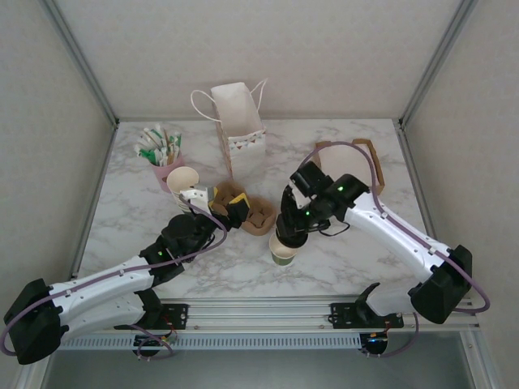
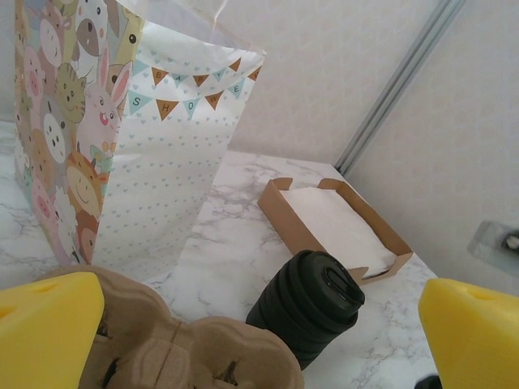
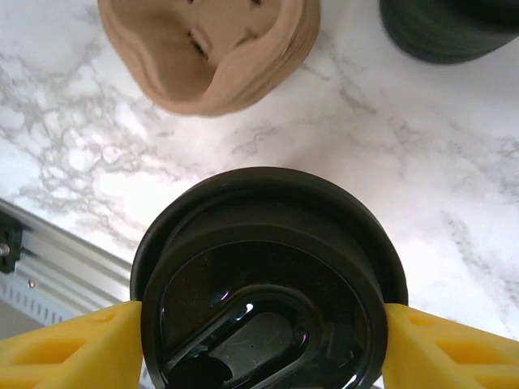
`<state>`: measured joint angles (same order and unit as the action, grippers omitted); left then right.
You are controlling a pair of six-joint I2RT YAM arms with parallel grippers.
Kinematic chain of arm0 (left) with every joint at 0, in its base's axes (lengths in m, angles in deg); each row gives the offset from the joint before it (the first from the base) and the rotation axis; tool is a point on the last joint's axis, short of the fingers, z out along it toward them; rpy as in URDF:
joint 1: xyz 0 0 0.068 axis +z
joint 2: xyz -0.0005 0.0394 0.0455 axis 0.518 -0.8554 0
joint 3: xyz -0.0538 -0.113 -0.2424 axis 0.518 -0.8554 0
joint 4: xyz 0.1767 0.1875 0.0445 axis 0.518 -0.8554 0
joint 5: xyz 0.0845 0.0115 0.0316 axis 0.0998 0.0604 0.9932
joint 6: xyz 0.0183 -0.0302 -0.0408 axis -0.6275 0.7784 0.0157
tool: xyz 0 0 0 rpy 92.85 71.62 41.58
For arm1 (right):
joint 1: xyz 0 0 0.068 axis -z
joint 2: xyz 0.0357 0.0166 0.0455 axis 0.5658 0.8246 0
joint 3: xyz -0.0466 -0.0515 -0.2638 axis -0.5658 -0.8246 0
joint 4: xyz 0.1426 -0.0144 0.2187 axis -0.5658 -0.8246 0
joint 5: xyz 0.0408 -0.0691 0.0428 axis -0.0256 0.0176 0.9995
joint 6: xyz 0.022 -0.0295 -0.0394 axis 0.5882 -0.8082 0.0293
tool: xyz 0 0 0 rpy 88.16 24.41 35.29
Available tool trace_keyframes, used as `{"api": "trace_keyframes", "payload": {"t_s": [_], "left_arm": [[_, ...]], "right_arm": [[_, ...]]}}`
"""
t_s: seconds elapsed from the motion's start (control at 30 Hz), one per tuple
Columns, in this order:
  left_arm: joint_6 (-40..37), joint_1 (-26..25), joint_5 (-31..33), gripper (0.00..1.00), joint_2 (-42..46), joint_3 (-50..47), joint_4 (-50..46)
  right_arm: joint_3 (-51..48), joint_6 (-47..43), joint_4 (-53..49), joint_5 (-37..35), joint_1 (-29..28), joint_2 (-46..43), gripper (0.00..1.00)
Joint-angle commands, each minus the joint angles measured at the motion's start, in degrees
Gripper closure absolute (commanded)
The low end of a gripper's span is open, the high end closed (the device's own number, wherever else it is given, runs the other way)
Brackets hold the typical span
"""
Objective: Pack the takeout coffee
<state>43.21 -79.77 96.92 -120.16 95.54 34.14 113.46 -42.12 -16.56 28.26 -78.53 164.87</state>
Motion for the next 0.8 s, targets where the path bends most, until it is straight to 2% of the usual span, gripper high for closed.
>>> {"api": "trace_keyframes", "payload": {"t_s": [0.0, 0.47, 0.77], "left_arm": [[0.5, 0.33, 0.82, 0.0, -0.49, -0.2, 1.47], [0.33, 0.33, 0.7, 0.0, -1.03, -0.21, 1.65], [0.2, 0.35, 0.66, 0.0, -1.27, -0.21, 1.67]], "right_arm": [[-1.45, 1.3, -1.83, -1.98, -2.17, -1.67, 0.3], [-4.97, 2.71, 1.41, -9.37, -7.22, -2.41, 0.29], [-5.8, 1.86, 4.71, -10.09, -8.34, -3.5, 0.3]]}}
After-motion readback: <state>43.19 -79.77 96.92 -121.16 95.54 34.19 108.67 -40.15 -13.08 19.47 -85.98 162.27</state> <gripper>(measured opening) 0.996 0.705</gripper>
